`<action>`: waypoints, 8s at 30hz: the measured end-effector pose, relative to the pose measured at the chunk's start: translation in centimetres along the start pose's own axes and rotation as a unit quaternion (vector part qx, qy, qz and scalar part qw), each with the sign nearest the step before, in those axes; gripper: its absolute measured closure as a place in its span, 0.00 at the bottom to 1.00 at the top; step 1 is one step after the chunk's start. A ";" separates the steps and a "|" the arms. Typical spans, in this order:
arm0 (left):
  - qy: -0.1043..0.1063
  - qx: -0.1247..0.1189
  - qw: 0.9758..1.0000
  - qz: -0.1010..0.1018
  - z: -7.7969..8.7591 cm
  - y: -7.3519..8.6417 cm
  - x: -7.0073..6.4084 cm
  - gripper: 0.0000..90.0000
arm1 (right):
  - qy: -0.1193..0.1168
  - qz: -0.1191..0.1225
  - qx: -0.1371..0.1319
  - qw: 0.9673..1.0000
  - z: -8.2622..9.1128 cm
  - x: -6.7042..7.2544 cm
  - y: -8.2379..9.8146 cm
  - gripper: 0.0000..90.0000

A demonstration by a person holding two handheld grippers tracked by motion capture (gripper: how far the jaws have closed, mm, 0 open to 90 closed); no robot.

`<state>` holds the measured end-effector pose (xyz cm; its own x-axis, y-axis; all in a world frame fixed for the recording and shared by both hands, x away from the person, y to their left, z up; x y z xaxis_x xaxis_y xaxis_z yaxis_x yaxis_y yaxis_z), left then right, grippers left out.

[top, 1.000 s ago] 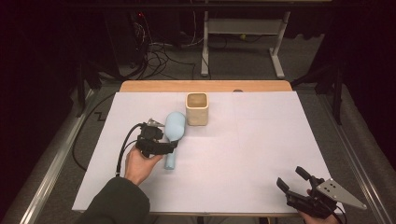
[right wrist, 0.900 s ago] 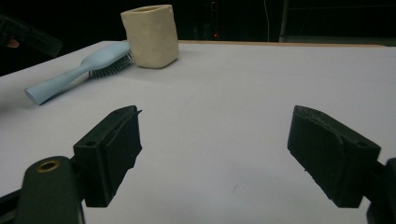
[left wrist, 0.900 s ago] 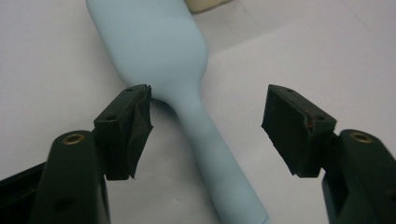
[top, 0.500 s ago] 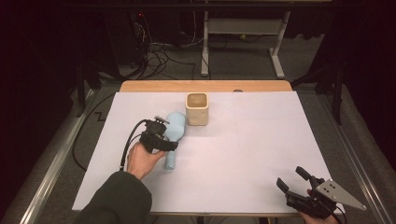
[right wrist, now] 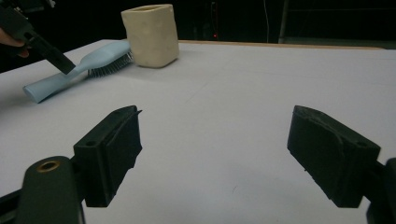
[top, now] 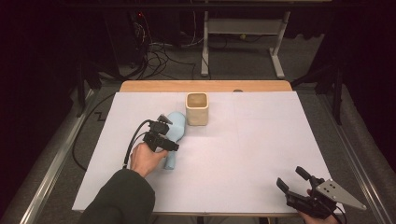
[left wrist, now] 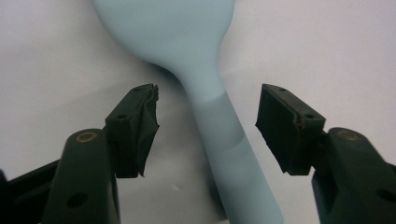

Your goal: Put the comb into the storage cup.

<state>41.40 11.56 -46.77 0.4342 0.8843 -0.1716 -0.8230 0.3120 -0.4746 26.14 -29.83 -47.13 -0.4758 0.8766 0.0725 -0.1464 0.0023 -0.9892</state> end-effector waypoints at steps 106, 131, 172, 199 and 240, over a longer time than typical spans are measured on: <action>0.001 -0.007 0.999 0.046 -1.3 0.7 1.9 0.77 | -0.003 0.011 -0.004 1.000 0.1 0.2 -0.1 0.22; -0.001 -0.031 0.999 0.021 0.5 1.0 1.8 0.77 | -0.003 0.010 -0.003 1.000 0.1 0.2 -0.1 0.22; 0.043 -0.085 0.995 -0.028 3.8 3.6 0.7 0.78 | 0.000 0.012 0.001 1.000 -0.1 0.2 0.0 0.22; 0.101 -0.141 0.983 -0.063 5.5 5.8 -1.0 0.77 | 0.001 0.017 0.009 1.000 -0.2 0.3 0.2 0.23; 0.158 -0.195 0.959 -0.132 6.3 7.1 -4.0 0.77 | -0.085 0.036 0.026 0.995 -3.7 4.9 -1.5 0.22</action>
<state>31.50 12.41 -43.98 0.7480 0.6244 -0.2250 -0.4965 0.3014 -0.8140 27.23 -23.72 -45.75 -0.6261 0.7793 0.0269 -0.1498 -0.0863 -0.9849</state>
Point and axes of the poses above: each handheld gripper's, and its own axes: z roughly backward along the jaws, y roughly out of its underside, x roughly to its left, the point moved 5 cm from there along -z, roughly forward along the jaws, and after that the axes turned 8 degrees about -x, right-handed, at the moved point
